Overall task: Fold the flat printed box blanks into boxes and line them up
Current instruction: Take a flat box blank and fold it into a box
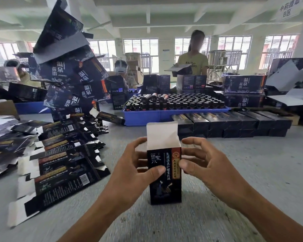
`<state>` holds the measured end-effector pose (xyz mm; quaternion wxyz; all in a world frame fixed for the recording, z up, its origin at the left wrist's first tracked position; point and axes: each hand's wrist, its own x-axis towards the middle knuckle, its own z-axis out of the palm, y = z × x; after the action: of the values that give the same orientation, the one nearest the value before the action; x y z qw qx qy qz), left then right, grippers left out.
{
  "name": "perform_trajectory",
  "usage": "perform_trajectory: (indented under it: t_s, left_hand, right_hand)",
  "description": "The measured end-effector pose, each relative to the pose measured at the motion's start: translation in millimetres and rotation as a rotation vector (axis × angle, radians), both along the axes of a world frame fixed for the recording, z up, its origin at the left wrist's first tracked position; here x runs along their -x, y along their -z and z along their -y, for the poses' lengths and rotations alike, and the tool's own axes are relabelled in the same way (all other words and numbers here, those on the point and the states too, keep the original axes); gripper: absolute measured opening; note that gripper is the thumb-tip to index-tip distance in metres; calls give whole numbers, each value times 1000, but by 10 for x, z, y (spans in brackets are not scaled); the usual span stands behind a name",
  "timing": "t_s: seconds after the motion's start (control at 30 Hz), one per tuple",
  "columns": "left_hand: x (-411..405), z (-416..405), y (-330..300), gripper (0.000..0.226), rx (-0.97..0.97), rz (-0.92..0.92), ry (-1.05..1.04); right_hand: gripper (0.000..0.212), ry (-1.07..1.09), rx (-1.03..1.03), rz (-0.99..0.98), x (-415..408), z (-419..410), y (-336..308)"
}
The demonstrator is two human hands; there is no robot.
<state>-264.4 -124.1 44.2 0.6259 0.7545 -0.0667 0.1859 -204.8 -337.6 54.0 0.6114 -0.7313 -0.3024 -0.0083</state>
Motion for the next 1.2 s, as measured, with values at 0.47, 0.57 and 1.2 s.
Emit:
perform_trajectory:
  t_s: [0.47,0.57,1.2]
  left_hand:
    - [75,13,1,29,-60,182,-1]
    - [73,19,-42,17,-62,248,-56]
    - [119,83,-96,20,-63,295,-18]
  right_hand:
    - [37,-20,143,190,78,21,-46]
    - [35,-10,83,206,124,-13,-65]
    - [35,-30,-70,169,241,-33,-172]
